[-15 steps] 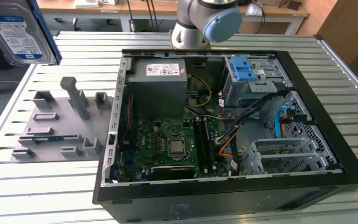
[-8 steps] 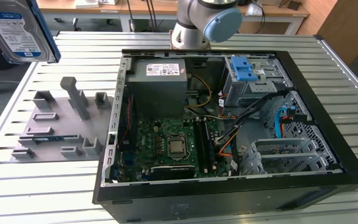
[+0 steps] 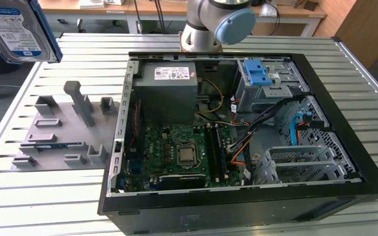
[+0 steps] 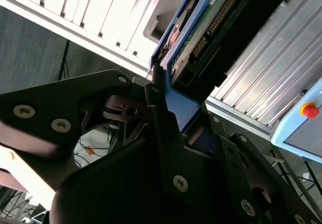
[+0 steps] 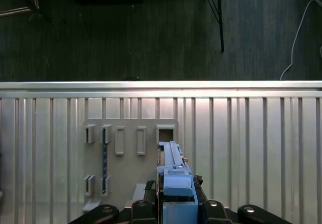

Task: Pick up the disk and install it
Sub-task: 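Pick up the disk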

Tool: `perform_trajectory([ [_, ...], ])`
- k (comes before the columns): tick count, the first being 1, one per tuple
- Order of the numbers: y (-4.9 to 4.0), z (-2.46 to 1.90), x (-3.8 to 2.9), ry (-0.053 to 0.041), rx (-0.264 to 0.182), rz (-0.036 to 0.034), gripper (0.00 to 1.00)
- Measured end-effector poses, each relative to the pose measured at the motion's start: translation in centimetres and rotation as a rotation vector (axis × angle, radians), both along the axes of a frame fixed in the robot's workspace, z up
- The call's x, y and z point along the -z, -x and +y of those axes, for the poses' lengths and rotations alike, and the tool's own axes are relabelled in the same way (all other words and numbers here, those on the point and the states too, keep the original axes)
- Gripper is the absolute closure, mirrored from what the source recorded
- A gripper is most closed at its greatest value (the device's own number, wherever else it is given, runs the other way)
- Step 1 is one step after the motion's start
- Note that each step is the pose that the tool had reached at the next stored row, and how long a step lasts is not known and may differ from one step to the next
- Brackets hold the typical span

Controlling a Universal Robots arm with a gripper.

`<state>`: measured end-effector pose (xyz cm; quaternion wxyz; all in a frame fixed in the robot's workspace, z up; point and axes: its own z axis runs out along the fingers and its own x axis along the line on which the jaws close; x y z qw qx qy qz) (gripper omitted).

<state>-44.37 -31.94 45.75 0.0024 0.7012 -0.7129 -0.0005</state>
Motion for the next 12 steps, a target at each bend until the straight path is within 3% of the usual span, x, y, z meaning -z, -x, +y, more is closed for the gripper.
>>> perform_trajectory([
  [12,0.00,0.00,-0.61,0.0000,0.000,0.0000,0.64],
])
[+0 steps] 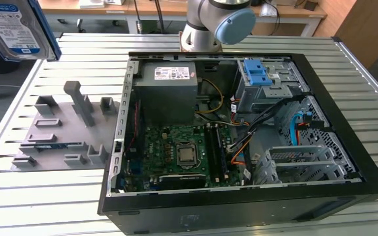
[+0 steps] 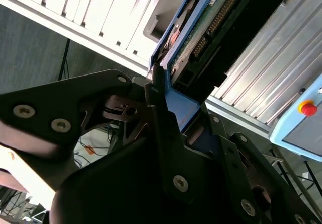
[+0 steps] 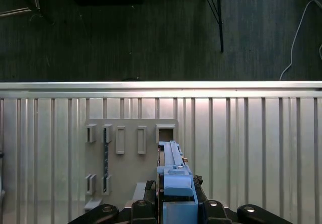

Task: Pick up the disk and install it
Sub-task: 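Pick up the disk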

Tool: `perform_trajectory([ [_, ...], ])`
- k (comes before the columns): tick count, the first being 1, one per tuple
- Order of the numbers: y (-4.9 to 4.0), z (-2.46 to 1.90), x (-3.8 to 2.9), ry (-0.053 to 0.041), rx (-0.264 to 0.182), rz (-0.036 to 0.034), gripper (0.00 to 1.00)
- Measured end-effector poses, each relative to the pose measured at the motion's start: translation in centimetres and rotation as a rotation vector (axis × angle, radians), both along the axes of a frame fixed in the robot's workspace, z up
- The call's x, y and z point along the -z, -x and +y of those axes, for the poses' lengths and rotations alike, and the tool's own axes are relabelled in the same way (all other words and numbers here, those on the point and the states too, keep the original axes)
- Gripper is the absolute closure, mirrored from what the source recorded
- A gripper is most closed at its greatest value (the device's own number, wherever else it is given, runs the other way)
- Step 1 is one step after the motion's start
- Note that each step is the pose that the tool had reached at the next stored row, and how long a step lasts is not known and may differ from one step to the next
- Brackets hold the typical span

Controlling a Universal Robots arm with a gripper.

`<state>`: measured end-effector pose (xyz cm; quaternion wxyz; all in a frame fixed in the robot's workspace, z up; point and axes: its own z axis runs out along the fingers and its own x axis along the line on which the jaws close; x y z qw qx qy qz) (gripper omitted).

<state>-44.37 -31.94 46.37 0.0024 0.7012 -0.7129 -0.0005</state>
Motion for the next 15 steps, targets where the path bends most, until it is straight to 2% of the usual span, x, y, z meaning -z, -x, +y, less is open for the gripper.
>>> perform_trajectory([
  [7,0.00,0.00,-0.56,0.0000,0.000,0.0000,0.64],
  [15,0.00,0.00,-1.85,0.0000,0.000,0.0001,0.64],
])
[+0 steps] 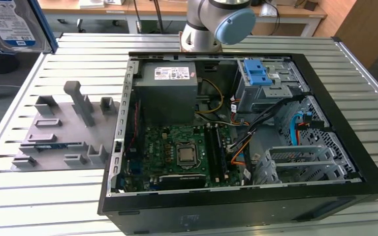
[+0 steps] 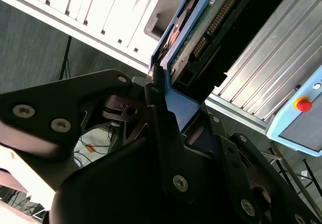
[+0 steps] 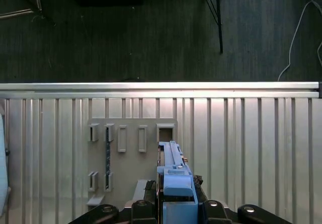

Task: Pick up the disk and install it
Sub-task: 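Pick up the disk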

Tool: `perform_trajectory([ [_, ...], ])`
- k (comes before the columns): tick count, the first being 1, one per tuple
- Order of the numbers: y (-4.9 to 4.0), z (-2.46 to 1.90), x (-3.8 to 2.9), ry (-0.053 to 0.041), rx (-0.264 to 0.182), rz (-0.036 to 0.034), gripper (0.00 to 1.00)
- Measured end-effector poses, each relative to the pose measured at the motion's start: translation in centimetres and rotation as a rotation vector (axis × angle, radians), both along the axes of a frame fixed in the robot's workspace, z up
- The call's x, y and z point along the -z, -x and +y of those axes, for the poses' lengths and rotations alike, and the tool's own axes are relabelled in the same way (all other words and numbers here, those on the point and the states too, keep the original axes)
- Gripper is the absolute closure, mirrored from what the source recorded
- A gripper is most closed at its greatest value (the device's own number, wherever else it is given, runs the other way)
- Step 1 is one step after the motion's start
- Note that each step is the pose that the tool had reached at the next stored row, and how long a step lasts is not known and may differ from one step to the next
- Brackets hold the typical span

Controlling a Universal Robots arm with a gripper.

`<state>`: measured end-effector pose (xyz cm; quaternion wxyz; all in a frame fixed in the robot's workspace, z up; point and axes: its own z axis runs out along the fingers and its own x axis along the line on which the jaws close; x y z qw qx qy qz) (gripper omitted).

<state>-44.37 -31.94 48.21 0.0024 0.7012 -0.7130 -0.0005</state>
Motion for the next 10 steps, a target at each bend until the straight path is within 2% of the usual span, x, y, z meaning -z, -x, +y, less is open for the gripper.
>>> perform_trajectory([
  [7,0.00,0.00,-1.51,0.0000,0.000,0.0000,0.64],
  [10,0.02,-0.11,-1.67,-0.0001,0.000,-0.0002,0.64],
])
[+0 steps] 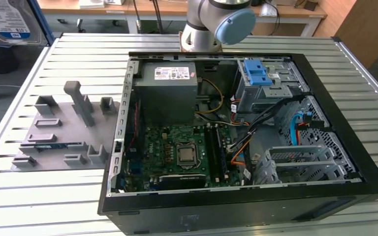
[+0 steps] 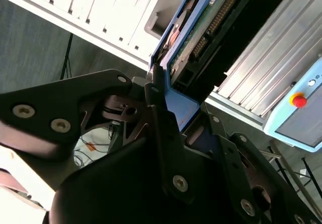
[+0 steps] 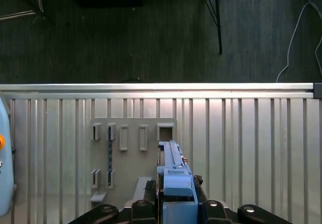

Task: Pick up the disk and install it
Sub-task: 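Pick up the disk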

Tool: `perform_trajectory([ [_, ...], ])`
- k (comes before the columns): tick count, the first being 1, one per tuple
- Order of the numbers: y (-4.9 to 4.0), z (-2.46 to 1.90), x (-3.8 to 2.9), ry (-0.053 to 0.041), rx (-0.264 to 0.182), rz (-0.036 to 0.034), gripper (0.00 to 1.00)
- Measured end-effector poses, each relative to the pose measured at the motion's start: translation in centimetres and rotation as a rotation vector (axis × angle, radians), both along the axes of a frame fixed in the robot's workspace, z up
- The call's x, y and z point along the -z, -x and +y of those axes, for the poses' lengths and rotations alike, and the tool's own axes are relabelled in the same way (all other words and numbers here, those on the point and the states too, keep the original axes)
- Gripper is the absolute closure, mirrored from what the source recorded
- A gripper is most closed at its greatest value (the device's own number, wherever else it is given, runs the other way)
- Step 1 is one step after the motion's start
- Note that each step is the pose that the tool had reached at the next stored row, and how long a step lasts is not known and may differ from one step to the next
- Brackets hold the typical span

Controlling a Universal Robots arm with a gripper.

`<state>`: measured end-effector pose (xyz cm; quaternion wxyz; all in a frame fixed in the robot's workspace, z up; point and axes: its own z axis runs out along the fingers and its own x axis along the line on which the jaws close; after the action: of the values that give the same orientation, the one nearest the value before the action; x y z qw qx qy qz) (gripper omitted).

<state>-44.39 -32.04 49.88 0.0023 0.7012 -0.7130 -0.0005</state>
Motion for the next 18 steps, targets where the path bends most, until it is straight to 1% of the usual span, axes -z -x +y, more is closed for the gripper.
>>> perform_trajectory([
  [1,0.00,-0.11,0.00,0.0000,0.000,0.0001,0.64],
  [4,-0.01,-0.67,0.00,-0.0010,0.000,0.0000,0.64],
  [6,-0.01,-0.91,-0.01,-0.0035,0.000,0.0001,0.64],
  [12,-0.01,-0.94,-0.01,-0.0041,0.000,0.0001,0.64],
  [18,-0.22,-0.93,0.00,-0.0042,0.000,0.0000,0.64],
])
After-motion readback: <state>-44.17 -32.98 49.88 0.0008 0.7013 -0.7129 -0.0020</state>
